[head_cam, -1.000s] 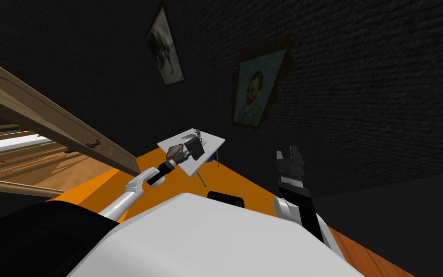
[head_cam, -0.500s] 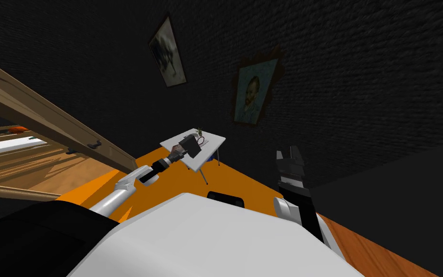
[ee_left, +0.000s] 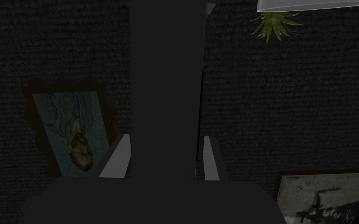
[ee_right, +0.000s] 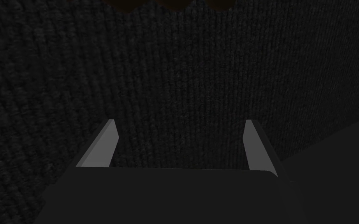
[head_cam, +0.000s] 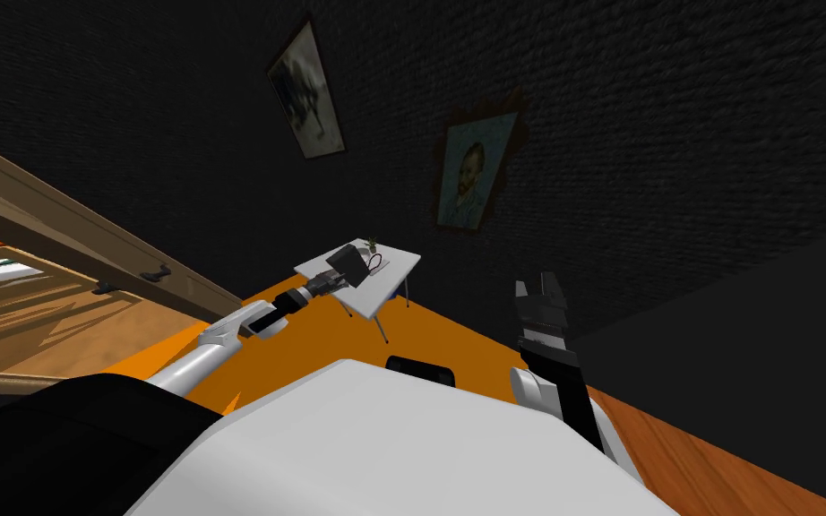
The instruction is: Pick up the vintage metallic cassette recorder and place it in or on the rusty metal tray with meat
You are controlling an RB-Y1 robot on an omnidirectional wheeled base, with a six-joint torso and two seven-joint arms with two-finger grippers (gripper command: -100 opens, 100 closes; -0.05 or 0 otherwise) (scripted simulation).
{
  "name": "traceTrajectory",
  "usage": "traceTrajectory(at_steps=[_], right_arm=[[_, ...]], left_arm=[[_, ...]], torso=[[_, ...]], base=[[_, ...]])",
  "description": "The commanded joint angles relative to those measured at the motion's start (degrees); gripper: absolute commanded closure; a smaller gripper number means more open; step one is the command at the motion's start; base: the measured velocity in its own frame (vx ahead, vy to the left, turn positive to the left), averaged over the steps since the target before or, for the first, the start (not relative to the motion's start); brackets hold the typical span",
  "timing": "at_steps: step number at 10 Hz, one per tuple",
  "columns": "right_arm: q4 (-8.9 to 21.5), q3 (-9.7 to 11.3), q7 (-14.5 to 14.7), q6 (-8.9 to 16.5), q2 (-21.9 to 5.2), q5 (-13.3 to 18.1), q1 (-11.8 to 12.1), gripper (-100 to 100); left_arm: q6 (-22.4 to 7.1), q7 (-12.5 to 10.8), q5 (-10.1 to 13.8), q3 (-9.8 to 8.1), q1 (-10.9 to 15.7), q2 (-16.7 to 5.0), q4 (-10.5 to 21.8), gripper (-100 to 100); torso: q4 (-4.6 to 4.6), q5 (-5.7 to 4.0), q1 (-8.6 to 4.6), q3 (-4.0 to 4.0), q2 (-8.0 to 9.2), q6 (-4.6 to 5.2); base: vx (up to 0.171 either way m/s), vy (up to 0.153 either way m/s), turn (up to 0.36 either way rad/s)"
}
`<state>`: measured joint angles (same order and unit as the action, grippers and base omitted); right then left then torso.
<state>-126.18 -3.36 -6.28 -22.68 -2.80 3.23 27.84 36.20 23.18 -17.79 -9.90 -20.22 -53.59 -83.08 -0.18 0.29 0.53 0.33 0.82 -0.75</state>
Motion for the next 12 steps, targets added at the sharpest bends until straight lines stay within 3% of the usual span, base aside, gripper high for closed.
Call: traceTrajectory(at_steps=[1, 3, 6, 12], right_arm=[[0.00, 0.00, 0.00, 0.00, 0.00, 0.00, 0.00, 0], [0.00, 0.00, 0.00, 0.00, -0.01, 0.00, -0.01, 0], [0.00, -0.01, 0.00, 0.00, -0.01, 0.00, 0.00, 0], [0.00, -0.01, 0.00, 0.00, -0.01, 0.00, 0.01, 0]], left_arm=[[-0.13, 0.88, 1.02, -0.33, -0.02, -1.87, -0.08, 100], [-1.29, -0.64, 1.16, -0.27, 0.41, -3.48, -0.20, 100], [-2.71, -3.56, 0.26, 0.04, 1.27, -3.53, -0.49, 100], [-6.81, -12.37, -2.87, 0.81, 4.51, -3.02, -2.07, 100]], torso=[[0.00, 0.00, 0.00, 0.00, 0.00, 0.00], [0.10, -0.04, 0.13, 0.14, 0.19, 0.03], [0.19, 0.00, 0.23, 0.27, 0.36, -0.04], [0.24, -0.11, 0.10, 0.13, -0.01, 0.02]], base=[[-0.065, 0.074, -0.067], [-0.100, 0.163, -0.092], [-0.077, 0.139, -0.018], [0.006, 0.131, -0.024]])
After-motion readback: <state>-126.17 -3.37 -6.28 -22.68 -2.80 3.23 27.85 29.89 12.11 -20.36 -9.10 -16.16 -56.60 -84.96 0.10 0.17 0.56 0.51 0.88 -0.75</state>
